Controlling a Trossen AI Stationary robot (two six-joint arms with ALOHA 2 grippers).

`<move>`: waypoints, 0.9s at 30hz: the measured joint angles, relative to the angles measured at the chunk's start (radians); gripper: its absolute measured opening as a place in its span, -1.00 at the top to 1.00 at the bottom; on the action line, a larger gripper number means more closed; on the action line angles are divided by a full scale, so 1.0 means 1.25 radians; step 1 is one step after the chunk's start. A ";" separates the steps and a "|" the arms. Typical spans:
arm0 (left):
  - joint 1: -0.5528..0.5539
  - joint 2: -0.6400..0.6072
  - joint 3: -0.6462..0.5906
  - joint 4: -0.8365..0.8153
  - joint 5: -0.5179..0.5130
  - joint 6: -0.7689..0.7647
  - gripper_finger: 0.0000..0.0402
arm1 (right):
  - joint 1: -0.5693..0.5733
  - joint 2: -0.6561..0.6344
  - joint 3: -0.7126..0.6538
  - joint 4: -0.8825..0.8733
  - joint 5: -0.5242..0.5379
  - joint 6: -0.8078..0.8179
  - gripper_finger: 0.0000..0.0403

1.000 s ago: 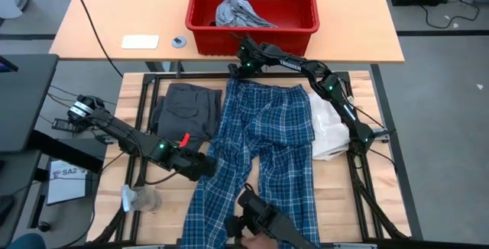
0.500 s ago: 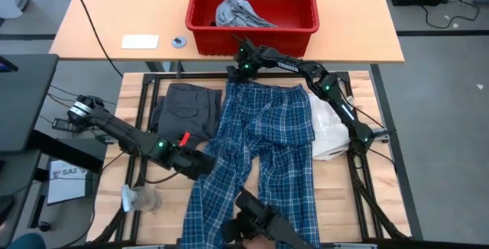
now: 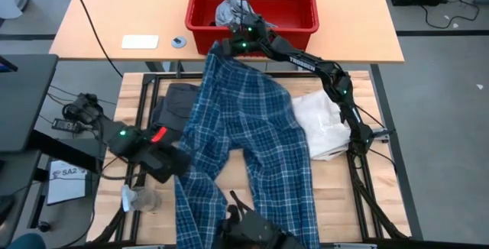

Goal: Fold Laundry from Bin
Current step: Fold the plaid pants

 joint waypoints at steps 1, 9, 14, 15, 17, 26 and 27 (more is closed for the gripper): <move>-0.013 -0.006 0.000 -0.005 0.008 -0.024 1.00 | 0.002 -0.002 0.000 0.030 -0.007 0.015 0.99; -0.102 -0.016 0.000 0.020 -0.084 -0.136 1.00 | -0.018 -0.014 0.000 -0.059 -0.042 -0.010 0.99; -0.076 -0.006 0.000 0.212 -0.218 -0.013 1.00 | -0.049 -0.029 -0.001 -0.285 -0.101 -0.127 0.99; -0.060 0.002 0.000 0.262 -0.224 0.032 1.00 | -0.056 -0.039 -0.001 -0.333 -0.101 -0.159 0.99; -0.027 0.025 0.000 0.361 -0.224 0.120 1.00 | -0.070 -0.061 -0.001 -0.436 -0.103 -0.229 0.99; 0.146 0.197 0.000 0.744 -0.111 0.344 1.00 | -0.148 -0.118 0.000 -0.851 0.051 -0.576 0.99; 0.163 0.221 0.000 0.793 -0.091 0.353 1.00 | -0.156 -0.114 -0.002 -0.875 0.066 -0.605 0.99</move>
